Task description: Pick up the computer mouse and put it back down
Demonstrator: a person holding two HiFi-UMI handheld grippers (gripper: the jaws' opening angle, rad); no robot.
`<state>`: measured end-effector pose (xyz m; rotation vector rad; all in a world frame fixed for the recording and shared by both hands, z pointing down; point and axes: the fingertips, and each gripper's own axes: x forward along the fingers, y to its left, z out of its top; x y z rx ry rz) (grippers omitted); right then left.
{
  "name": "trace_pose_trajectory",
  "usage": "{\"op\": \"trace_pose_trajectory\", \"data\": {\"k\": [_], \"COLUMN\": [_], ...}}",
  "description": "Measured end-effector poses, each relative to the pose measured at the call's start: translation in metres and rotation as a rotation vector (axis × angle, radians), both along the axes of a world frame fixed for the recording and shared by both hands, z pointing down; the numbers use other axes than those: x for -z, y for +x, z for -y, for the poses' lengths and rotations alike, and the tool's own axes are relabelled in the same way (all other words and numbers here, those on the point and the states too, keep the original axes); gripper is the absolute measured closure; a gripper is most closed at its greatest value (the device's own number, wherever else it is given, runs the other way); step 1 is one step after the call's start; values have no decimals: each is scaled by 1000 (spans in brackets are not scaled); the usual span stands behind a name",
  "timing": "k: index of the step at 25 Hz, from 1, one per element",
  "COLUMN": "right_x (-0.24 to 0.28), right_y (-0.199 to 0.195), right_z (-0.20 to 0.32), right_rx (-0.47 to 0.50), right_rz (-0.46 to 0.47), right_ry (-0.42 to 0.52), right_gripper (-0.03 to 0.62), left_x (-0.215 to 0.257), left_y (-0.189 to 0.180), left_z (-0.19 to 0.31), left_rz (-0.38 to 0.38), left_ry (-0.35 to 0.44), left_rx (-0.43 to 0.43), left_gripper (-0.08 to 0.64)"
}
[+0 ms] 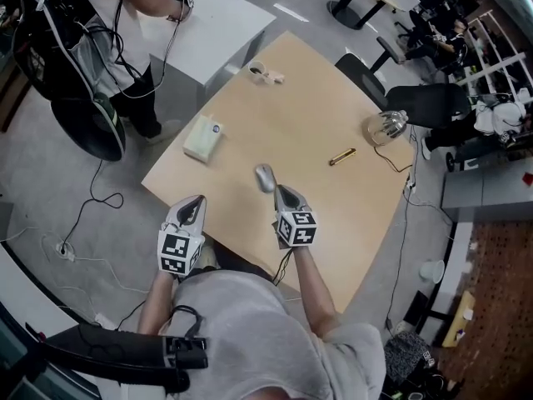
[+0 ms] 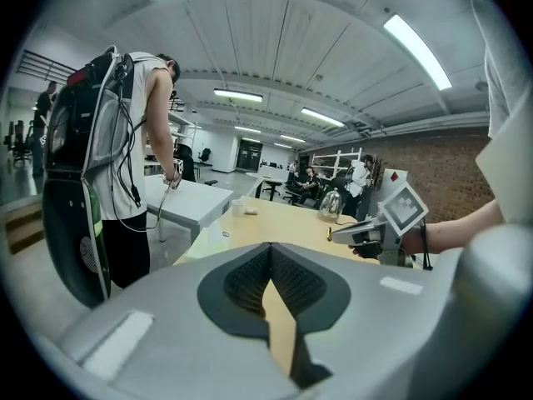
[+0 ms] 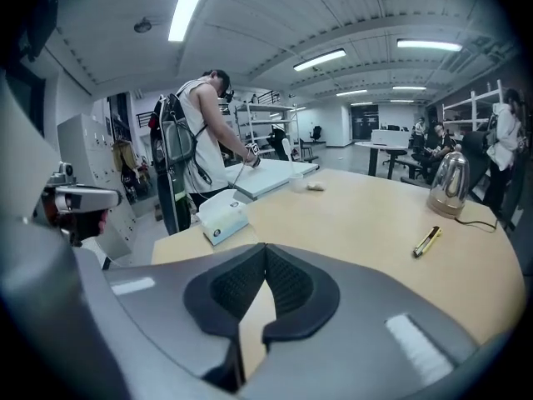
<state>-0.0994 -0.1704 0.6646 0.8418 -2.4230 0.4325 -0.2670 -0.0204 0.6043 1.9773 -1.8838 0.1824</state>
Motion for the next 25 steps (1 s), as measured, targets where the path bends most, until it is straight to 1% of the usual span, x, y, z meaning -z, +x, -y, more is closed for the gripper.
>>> {"op": "trace_pose_trajectory", "data": {"k": [4,6,10,13,15,17,20,22,25], "right_x": [-10,-20,-41,-57,-71,-84,-96,-103,-115], "right_y": [-14,-18,-24,-30,-33,-35,-36,-35,-34], "right_z": [22,28,40,51,53,55,60,64,65], "right_rx": [45,60,59,74,98,117,129,131,133], "right_rz": [-62,-86,-125,-169,-213,-257,-313,-342,-356], "right_ry": [-13,-33,-66,-86,-102,-114,-114,-121,-172], "right_gripper": [584,565,543,510,479,463,432,421,383], "left_x": [12,13,15,17,16,17,18,17,18], "left_y": [-6,-7,-10,-12,-12,-11,-10,-10,-11], "left_z": [9,9,7,8,7,6,6,6,4], "left_rz": [-16,-15,-11,-10,-7,-6,-6,-5,-4], "left_ry": [-8,-12,-17,-24,-27,-25,-23,-24,-27], "left_rx": [5,7,11,13,14,15,19,22,28], "left_gripper": [540,540,540,540,540,540,540,540,540]}}
